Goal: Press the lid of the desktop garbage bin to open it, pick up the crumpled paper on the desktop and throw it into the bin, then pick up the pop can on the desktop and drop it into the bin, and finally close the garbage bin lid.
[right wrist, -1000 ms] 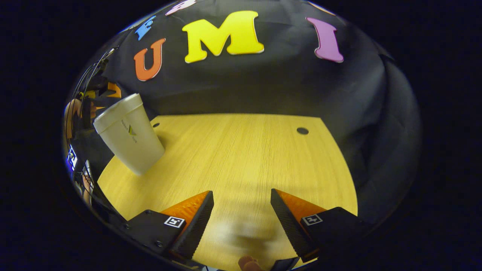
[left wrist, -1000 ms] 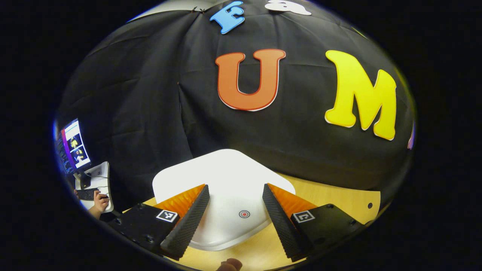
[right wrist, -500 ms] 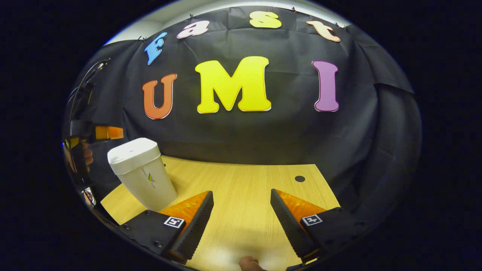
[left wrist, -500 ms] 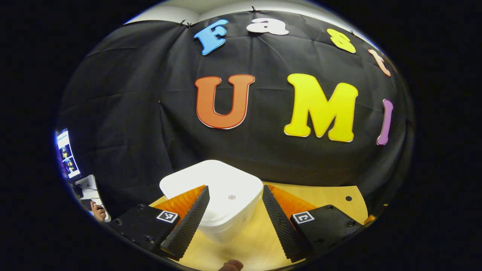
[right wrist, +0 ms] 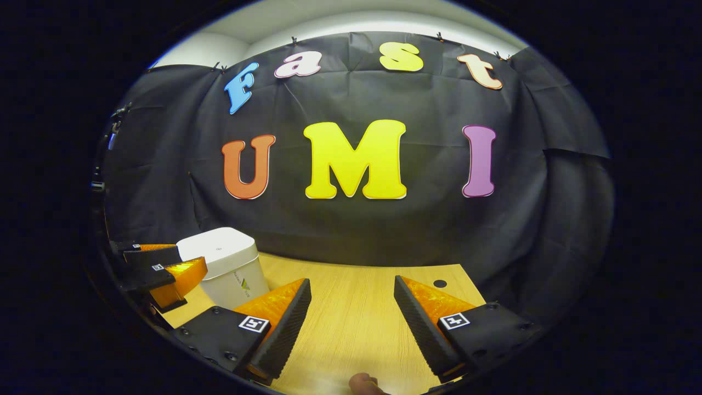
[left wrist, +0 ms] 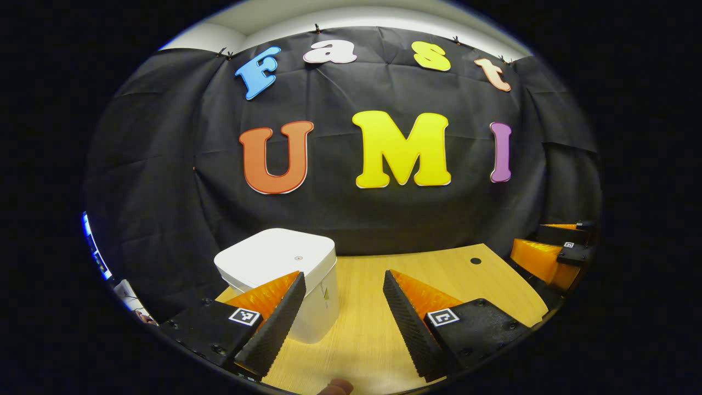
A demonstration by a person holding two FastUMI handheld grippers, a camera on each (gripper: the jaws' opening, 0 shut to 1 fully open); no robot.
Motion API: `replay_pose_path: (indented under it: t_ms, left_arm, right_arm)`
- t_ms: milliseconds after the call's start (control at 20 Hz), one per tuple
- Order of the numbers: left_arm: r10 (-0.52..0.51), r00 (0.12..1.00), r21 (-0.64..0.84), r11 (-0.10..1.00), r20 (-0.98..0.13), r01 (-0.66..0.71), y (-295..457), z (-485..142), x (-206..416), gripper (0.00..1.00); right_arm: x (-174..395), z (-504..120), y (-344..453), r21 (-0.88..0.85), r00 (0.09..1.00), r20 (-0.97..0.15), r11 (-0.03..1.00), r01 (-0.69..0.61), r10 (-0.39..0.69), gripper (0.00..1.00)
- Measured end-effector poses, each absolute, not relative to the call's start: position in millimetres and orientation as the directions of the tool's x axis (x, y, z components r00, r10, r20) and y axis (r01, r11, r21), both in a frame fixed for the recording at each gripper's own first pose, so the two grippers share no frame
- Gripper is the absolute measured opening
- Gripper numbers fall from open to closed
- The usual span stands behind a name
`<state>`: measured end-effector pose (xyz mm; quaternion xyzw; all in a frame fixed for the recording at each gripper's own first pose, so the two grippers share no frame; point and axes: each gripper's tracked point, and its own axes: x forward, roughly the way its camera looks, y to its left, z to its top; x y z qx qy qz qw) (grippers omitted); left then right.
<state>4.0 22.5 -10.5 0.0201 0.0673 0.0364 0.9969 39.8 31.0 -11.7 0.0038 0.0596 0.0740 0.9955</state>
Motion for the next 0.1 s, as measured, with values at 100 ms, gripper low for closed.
replay_pose_path:
  t_ms: [100]
  left_arm:
    - [0.057,0.990,0.052,0.997,-0.129,-0.051,17.0,-11.7,1.0,0.95]
  right_arm:
    - [35.7,-15.0,37.2,0.038,0.981,-0.121,0.989,-0.146,0.150,0.96]
